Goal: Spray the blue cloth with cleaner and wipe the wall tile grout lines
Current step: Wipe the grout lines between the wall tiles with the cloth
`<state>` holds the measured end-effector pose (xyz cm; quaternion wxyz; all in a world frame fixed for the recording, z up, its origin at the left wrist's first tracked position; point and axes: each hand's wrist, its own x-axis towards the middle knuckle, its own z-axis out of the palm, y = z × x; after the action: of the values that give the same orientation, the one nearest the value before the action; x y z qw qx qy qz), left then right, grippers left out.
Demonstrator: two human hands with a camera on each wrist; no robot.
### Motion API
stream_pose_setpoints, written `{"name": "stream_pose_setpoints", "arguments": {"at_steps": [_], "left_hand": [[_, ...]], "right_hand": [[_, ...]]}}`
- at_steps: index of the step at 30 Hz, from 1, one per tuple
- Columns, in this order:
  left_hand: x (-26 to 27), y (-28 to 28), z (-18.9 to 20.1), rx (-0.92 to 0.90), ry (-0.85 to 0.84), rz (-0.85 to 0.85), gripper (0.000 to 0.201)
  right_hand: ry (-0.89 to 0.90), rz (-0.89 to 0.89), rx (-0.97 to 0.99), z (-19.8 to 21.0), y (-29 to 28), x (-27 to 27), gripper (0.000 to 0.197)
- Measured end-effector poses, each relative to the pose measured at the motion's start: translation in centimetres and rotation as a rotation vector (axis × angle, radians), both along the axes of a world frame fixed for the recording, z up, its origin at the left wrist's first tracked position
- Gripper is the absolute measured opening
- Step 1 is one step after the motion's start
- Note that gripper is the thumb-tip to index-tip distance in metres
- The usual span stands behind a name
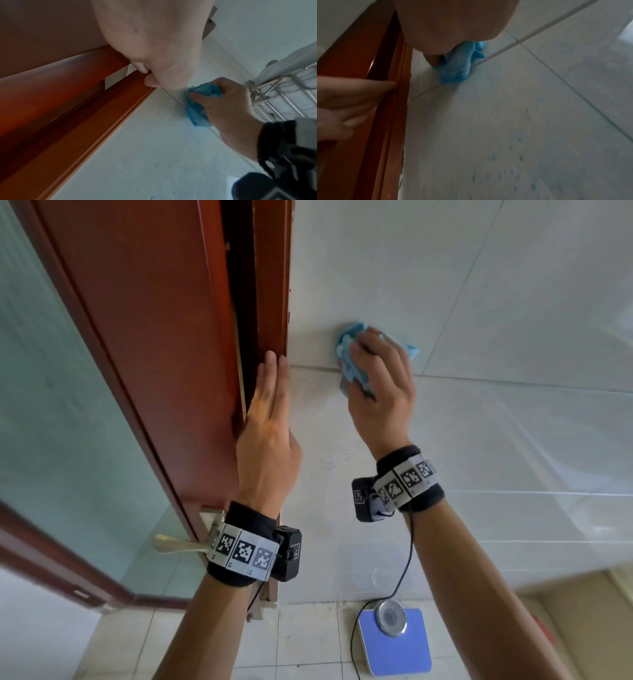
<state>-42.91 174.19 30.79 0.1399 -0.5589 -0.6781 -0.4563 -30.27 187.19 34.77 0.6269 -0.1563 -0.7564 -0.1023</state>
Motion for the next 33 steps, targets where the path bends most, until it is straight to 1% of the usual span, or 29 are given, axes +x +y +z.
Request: {"name": "stream_pose_setpoints", "arguments": {"at_steps": [2, 5, 7, 9, 12, 14, 16, 18, 20, 22, 24, 26, 28, 31, 33], "left_hand": [[0.1, 0.2, -0.4, -0.005, 0.001, 0.014, 0.096], [-0.2, 0.4, -0.8, 0.018, 0.017, 0.025, 0.093], [-0.5, 0.4, -0.9, 0.039, 0.03, 0.023, 0.088], [-0.5, 0.4, -0.8, 0.047, 0.038, 0.029, 0.089], [-0.3, 0.5, -0.9, 0.038, 0.036, 0.049, 0.096], [-0.1, 0.7, -1.0, 0.043, 0.037, 0.067, 0.095], [0.0, 0.9, -1.1, 0.048, 0.046, 0.089, 0.092], [0.0, 0.9, -1.1, 0.065, 0.044, 0.1, 0.09], [0.1, 1.0, -1.1, 0.088, 0.036, 0.099, 0.088], [0.1, 1.2, -1.2, 0.106, 0.026, 0.091, 0.086], [0.3, 1.5, -1.4, 0.124, 0.023, 0.099, 0.084], [0.6, 1.8, -1.6, 0.14, 0.015, 0.11, 0.082], [1.1, 2.1, -1.7, 0.152, 0.0, 0.109, 0.083], [1.7, 2.3, -1.6, 0.151, -0.004, 0.141, 0.089], [2.1, 2.4, -1.5, 0.144, -0.001, 0.169, 0.092]], "right_hand": [[-0.085, 0.011, 0.007, -1.7, 0.0, -0.7, 0.013], [-0.317, 0.048, -0.004, -6.4, -1.0, -0.9, 0.016], [-0.423, 0.076, -0.023, -8.1, -1.7, -0.6, 0.017], [-0.417, 0.082, -0.038, -7.6, -2.0, -0.2, 0.018], [-0.289, 0.062, -0.028, -4.2, -2.2, -0.4, 0.018], [-0.236, 0.068, -0.008, -1.7, -2.0, -1.0, 0.026], [-0.259, 0.086, 0.032, -0.6, -1.3, -1.4, 0.03], [-0.289, 0.087, 0.069, -1.4, -0.5, -1.4, 0.023], [-0.298, 0.089, 0.044, -3.8, 0.1, -0.6, 0.016], [-0.364, 0.1, 0.019, -6.7, 0.2, 0.4, 0.019], [-0.483, 0.123, 0.019, -9.1, 0.0, 1.6, 0.022], [-0.549, 0.104, 0.018, -9.9, -0.1, 2.7, 0.023], [-0.489, 0.063, 0.011, -8.8, 0.0, 3.8, 0.023], [-0.26, 0.008, 0.034, -5.0, 0.7, 4.7, 0.019], [-0.15, -0.012, 0.048, -3.2, 1.3, 4.8, 0.018]]}}
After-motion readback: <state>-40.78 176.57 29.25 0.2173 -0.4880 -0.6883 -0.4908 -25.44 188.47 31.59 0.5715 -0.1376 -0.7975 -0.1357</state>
